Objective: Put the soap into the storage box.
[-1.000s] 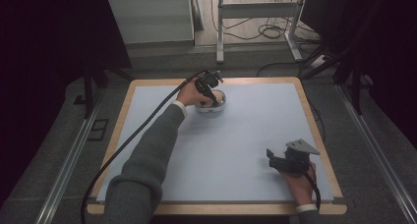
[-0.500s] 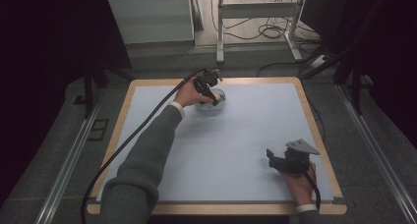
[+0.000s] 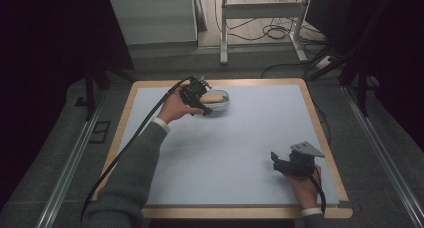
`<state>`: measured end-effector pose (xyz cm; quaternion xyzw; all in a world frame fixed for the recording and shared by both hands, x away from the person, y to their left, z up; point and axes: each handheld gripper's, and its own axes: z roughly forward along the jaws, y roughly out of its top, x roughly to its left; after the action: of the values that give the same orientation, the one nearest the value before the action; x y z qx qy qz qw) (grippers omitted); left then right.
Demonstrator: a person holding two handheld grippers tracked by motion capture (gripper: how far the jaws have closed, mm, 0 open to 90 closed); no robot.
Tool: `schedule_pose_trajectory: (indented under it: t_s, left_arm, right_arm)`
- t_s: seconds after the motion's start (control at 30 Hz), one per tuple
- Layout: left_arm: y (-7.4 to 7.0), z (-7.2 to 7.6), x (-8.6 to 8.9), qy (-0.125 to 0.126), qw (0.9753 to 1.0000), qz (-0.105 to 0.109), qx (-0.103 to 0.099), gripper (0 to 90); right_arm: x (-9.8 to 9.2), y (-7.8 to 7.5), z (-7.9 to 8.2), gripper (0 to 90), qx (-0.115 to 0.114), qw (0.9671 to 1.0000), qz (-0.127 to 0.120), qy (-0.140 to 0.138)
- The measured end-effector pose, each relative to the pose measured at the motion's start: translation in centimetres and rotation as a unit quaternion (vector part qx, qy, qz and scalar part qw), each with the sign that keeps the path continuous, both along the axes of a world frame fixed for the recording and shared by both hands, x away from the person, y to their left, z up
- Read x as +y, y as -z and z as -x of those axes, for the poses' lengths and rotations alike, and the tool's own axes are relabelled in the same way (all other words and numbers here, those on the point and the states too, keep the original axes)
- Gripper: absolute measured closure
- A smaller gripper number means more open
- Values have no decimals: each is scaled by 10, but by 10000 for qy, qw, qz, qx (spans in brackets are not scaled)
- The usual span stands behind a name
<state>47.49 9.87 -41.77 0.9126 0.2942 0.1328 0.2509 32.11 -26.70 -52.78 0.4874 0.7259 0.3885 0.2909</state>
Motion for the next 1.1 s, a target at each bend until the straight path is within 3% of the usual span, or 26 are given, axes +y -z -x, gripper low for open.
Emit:
schedule_pose_trajectory:
  t_s: [0.07,0.33,0.4,0.67,0.87,1.07,1.1]
  left_arm:
    - [0,15,10,11,10000,56,-80,246]
    - [3,43,28,-71,9993,258,-254,209]
    - [6,56,36,-70,9986,364,-386,200]
    - [23,92,57,-237,9959,677,-545,196]
    - [43,116,78,-468,9933,971,-413,195]
    - [62,131,94,-695,9923,968,-335,193]
    - [68,135,98,-742,9919,998,-242,193]
  right_arm:
    - [0,0,0,92,4,10000,5,9]
    - [0,0,0,92,-3,10000,18,11]
    - [0,0,0,92,-3,10000,22,9]
    - [0,0,0,92,6,10000,25,19]
    - [1,0,0,92,4,10000,36,22]
    - [1,0,0,92,9,10000,57,29]
    - [1,0,0,92,8,10000,62,38]
